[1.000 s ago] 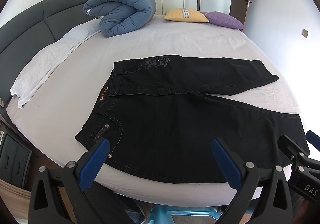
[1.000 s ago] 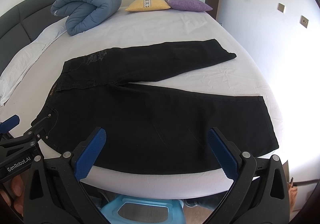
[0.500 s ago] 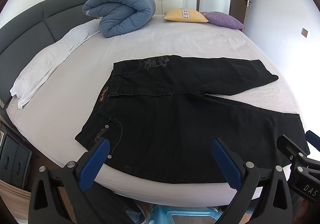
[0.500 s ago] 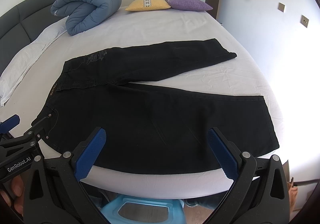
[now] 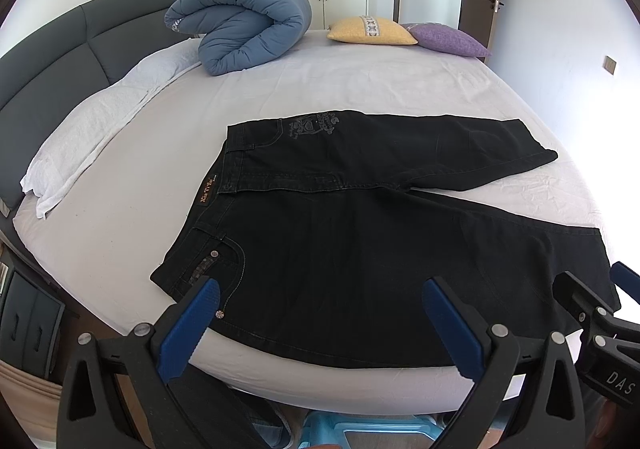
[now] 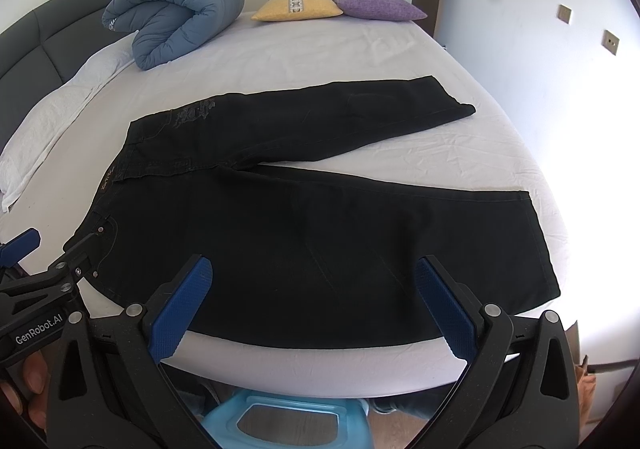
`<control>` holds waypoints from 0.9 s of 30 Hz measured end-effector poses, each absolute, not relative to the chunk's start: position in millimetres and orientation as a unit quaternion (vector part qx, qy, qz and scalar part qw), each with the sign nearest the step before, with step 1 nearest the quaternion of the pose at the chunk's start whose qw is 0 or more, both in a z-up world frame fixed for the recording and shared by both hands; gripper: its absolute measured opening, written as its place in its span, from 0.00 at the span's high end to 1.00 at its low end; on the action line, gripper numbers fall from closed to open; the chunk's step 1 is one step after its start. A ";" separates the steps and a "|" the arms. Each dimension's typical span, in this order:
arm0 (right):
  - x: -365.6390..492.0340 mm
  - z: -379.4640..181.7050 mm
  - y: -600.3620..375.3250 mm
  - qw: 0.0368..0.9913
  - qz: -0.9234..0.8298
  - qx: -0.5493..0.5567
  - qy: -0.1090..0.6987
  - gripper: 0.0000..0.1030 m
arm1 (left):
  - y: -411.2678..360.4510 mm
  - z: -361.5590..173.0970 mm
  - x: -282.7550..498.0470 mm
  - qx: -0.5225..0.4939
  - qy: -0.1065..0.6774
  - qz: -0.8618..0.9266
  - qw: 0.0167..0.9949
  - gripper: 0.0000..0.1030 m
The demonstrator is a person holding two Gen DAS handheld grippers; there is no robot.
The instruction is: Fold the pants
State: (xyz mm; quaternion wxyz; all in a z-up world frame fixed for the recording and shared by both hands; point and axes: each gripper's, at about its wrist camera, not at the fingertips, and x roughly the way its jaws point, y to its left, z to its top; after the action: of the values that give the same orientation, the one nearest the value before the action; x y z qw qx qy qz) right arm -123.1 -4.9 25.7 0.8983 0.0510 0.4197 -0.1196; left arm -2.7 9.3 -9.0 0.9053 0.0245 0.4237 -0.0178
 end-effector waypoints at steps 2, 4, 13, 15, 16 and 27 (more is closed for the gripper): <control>-122.6 25.9 -5.3 0.898 -0.120 0.051 0.420 0.00 | 9.9 -9.4 -2.8 0.024 0.424 -0.018 0.905 0.00; -122.3 24.3 -3.8 0.898 -0.119 0.051 0.421 0.00 | 10.8 -10.0 -2.7 0.024 0.424 -0.017 0.905 0.00; -115.0 19.7 0.3 0.893 -0.120 0.050 0.430 0.00 | 9.9 -12.6 -2.3 0.035 0.408 -0.011 0.912 0.00; -112.5 18.4 1.7 0.892 -0.119 0.049 0.433 0.00 | 9.0 -12.9 -0.5 0.043 0.402 -0.010 0.915 0.00; -110.6 17.7 1.5 0.891 -0.118 0.049 0.435 0.00 | 9.4 -13.4 1.3 0.046 0.400 -0.013 0.915 0.00; -66.5 16.5 -7.4 0.895 -0.062 0.038 0.439 0.00 | 32.4 -20.4 63.4 0.083 0.395 -0.026 0.914 0.00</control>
State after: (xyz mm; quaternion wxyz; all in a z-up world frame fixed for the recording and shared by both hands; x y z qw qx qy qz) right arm -66.5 -7.4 16.5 0.8954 0.0376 0.4393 -0.0620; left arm 63.4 32.4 -20.4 0.9145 0.0829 0.3952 -0.0259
